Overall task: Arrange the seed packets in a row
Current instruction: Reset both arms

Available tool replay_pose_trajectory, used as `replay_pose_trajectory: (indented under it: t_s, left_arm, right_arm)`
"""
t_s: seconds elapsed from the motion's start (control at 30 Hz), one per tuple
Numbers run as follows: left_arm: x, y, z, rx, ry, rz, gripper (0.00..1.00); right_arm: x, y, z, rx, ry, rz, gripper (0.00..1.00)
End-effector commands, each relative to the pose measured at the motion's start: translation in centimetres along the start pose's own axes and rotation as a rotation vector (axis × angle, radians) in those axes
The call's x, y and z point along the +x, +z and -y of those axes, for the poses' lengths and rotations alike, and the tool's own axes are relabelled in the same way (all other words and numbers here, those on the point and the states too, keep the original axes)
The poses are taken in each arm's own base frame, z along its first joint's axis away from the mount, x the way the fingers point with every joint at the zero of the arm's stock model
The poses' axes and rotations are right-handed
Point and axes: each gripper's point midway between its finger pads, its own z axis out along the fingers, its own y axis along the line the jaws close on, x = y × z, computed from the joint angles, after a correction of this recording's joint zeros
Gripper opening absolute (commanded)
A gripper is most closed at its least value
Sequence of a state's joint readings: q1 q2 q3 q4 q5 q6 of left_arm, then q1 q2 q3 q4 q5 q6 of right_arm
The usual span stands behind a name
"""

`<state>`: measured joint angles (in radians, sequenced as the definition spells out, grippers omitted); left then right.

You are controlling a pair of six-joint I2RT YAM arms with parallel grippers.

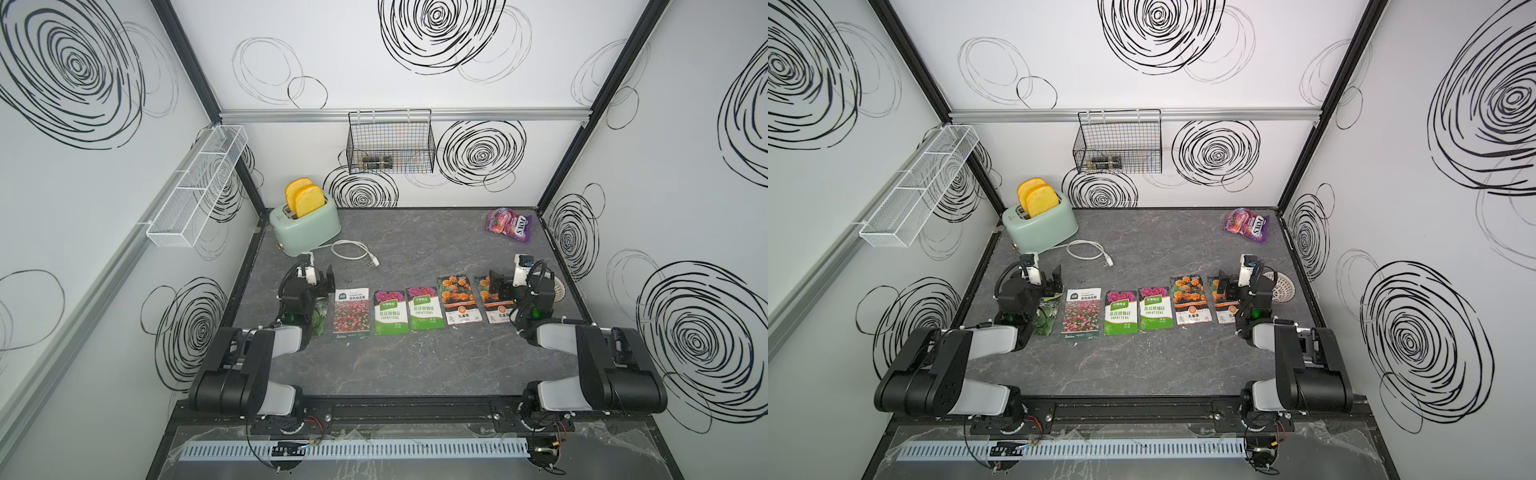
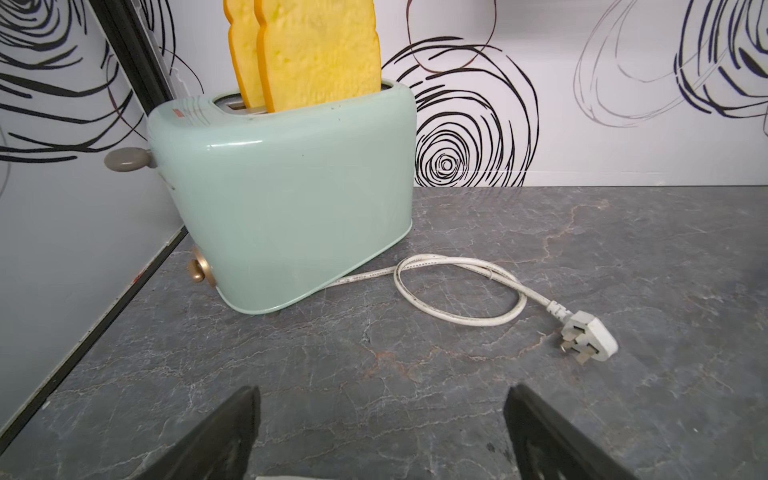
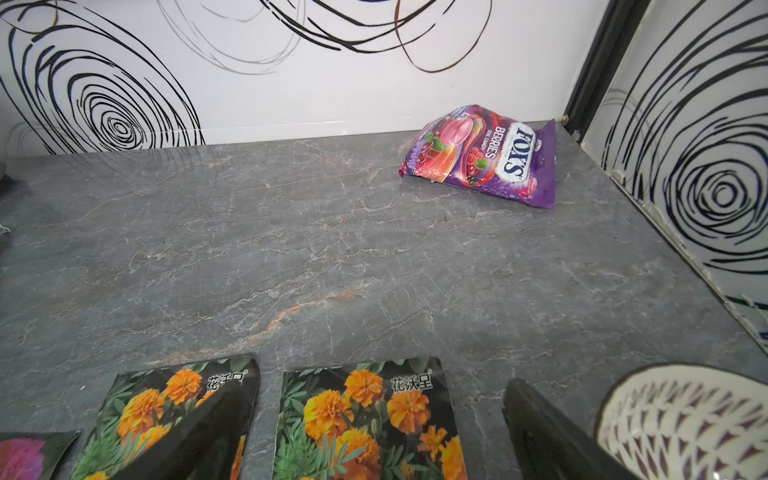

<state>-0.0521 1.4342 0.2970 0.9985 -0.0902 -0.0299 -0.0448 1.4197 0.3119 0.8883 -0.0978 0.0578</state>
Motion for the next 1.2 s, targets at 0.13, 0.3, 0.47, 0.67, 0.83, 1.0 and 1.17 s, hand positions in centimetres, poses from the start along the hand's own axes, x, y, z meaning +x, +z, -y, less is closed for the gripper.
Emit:
replay_pose_trajectory:
  t_s: [0.13, 0.3, 0.47, 0.67, 0.83, 1.0, 1.17]
  left_arm:
    - [-2.2, -2.2, -1.3, -0.103, -0.022, 0.19, 0.96]
    - [-2.0, -2.0, -1.5, -0.115, -0.026, 0.174, 0.96]
    - [-1.9, -1.7, -1.5, -0.11, -0.029, 0.163, 0.96]
    - [-2.0, -1.9, -1.5, -0.114, -0.026, 0.173, 0.96]
    - [-2.1, -2.1, -1.5, -0.113, -0.027, 0.179, 0.96]
    - [-2.1, -2.1, -1.5, -0.113, -0.027, 0.179, 0.96]
    - [-2.1, -2.1, -1.5, -0.113, -0.028, 0.179, 0.96]
  right_arm:
    - [-1.2, -1.1, -0.2, 0.008, -0.049, 0.152, 0.98]
    - [-0.8, -0.2, -0.3, 0.005, -0.04, 0.105, 0.98]
    - [-0.7, 0.2, -0.2, 0.007, -0.039, 0.09, 0.98]
    - [-0.8, -0.1, -0.3, 0.01, -0.042, 0.102, 0.98]
    - [-0.8, -0.2, -0.3, 0.01, -0.042, 0.105, 0.98]
    - [-0.8, -0.2, -0.3, 0.008, -0.041, 0.103, 0.98]
    - [-0.8, -0.2, -0.3, 0.01, -0.042, 0.104, 0.98]
